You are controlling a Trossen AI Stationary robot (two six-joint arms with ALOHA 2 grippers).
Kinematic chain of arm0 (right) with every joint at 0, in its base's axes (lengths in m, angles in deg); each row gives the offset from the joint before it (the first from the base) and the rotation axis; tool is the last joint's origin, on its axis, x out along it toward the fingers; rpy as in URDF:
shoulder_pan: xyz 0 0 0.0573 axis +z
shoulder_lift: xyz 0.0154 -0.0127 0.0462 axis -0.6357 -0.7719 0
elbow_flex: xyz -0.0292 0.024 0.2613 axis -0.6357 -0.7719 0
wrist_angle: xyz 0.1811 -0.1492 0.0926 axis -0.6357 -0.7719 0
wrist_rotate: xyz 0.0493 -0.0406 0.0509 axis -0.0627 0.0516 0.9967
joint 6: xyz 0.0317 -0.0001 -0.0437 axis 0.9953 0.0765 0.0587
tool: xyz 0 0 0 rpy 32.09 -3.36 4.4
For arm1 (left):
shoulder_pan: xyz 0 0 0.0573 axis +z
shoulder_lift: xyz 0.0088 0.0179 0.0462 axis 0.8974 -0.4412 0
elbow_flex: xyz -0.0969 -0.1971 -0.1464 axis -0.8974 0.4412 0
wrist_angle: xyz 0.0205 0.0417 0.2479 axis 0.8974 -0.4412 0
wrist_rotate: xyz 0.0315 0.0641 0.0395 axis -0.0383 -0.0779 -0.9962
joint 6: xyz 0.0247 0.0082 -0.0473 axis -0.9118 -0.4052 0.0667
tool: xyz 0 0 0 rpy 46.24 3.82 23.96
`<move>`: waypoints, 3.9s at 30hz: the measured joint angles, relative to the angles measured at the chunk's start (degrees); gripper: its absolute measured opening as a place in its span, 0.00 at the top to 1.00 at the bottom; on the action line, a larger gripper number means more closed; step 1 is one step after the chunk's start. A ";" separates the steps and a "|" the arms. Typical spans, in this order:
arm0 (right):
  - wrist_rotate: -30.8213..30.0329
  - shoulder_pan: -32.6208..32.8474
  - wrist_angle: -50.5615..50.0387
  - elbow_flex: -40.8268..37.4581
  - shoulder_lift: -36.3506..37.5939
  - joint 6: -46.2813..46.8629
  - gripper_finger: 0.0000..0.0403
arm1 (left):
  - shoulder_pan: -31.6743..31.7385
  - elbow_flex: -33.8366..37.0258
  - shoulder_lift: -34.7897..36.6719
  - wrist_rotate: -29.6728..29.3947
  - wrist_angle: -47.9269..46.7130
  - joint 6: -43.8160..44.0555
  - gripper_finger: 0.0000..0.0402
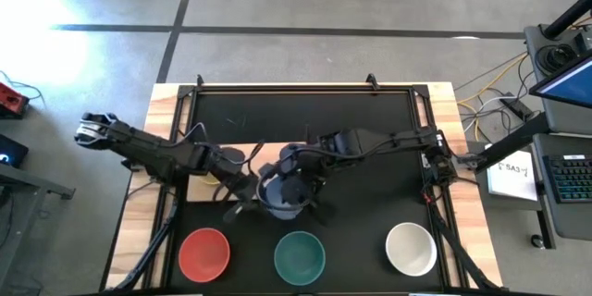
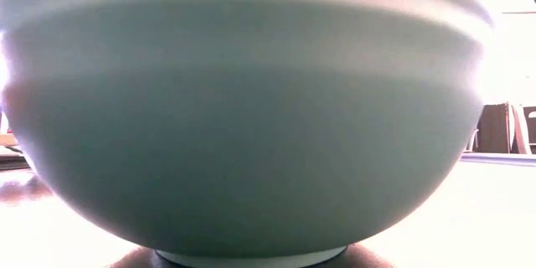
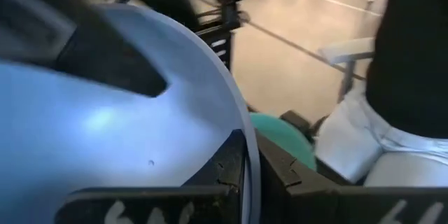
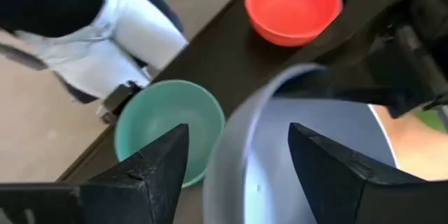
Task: Place and stack bowls onto a shelf
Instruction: Put the large light blue bowl on the shelf, then stack the large white bowl on top of the large light blue bowl on the shelf
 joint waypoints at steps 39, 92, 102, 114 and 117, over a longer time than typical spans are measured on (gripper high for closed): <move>-29.69 4.09 -28.09 -8.26 7.39 60.56 0.39 | 4.88 0.85 -5.23 -23.11 -25.39 3.55 1.00; -16.23 33.67 -5.77 -45.13 8.24 141.93 0.39 | -5.17 -15.13 6.75 -8.47 -40.14 8.78 0.62; -14.36 33.81 -4.71 -50.44 8.24 137.81 0.57 | -5.22 -15.13 9.97 -8.97 -39.02 10.44 0.62; -10.01 33.81 -0.24 -50.47 8.47 125.26 0.98 | -5.22 -15.13 9.71 -9.02 -39.07 12.42 0.62; -7.39 33.81 6.21 -50.49 10.37 117.82 0.98 | -5.23 -15.13 9.39 -8.12 -39.21 10.00 0.62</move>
